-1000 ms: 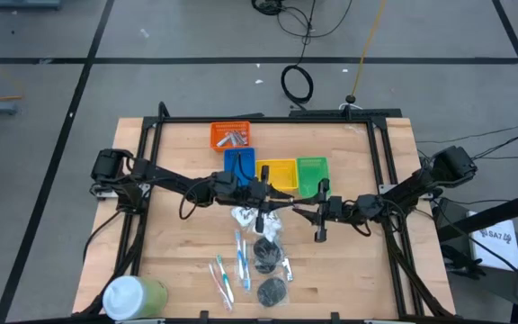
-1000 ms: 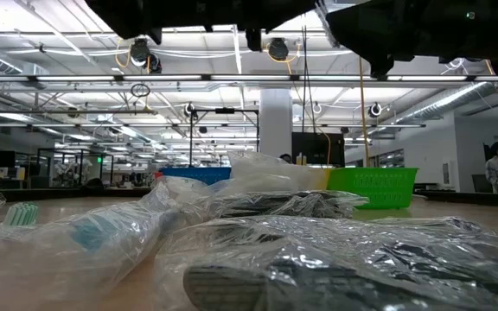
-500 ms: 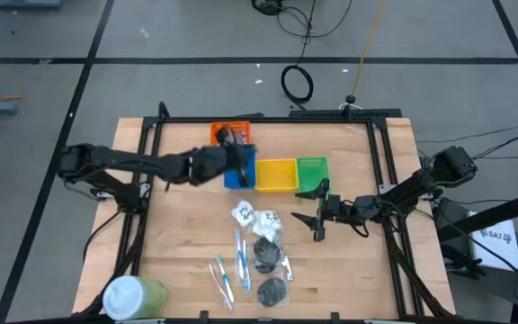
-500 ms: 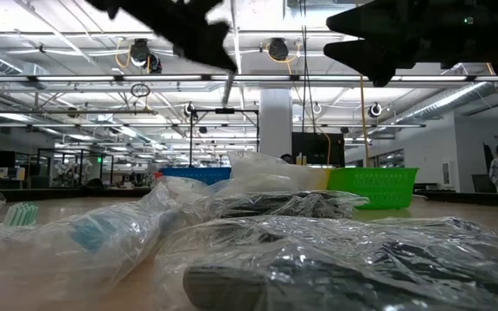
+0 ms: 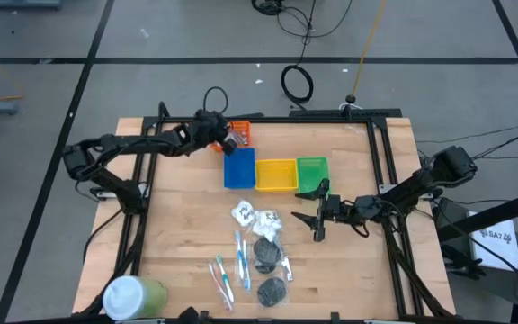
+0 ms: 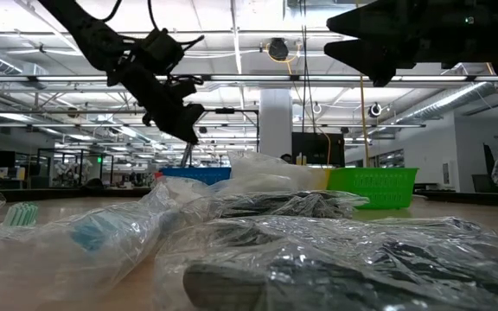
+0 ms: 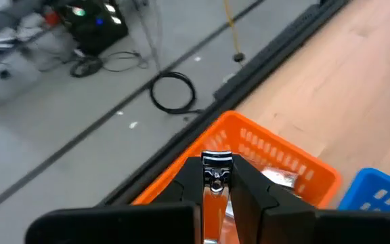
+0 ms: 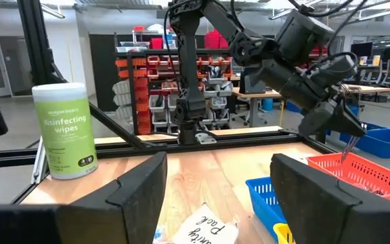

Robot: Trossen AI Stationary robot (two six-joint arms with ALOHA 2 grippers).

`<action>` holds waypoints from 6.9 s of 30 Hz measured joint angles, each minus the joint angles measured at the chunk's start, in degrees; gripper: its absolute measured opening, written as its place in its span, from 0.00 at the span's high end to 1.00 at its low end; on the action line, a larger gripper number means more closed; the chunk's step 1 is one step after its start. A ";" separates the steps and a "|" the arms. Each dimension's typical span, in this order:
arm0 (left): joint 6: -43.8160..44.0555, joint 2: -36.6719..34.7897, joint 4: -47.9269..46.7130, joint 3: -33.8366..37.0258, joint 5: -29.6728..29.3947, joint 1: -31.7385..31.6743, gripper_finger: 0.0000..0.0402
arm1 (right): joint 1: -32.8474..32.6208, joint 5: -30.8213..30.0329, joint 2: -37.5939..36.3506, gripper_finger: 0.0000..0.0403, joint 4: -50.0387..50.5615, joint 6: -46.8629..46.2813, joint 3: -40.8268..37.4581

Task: Pick & Place Travel size toiletries
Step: Put the bottom nail cutter into the orange basket

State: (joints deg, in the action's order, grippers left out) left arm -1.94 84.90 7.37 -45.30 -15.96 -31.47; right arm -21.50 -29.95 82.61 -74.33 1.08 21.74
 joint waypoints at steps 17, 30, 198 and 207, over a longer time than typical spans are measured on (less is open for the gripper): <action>4.16 1.46 0.18 0.02 -5.07 -0.47 0.58 | 0.00 0.13 0.00 0.38 0.01 0.00 0.00; -0.29 -6.05 1.35 0.02 3.46 10.60 0.41 | -0.65 0.17 0.00 0.39 2.30 2.89 0.00; 1.24 20.66 45.77 -15.81 26.99 38.37 0.40 | -1.84 4.74 -3.61 0.88 3.04 8.56 2.25; 0.58 20.66 44.69 -16.17 25.84 38.68 0.40 | -1.75 4.75 -3.61 0.88 3.61 8.16 2.27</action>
State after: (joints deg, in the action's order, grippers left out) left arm -1.37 105.56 52.07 -61.47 9.88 7.21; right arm -23.24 -25.20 79.00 -70.72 9.25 24.01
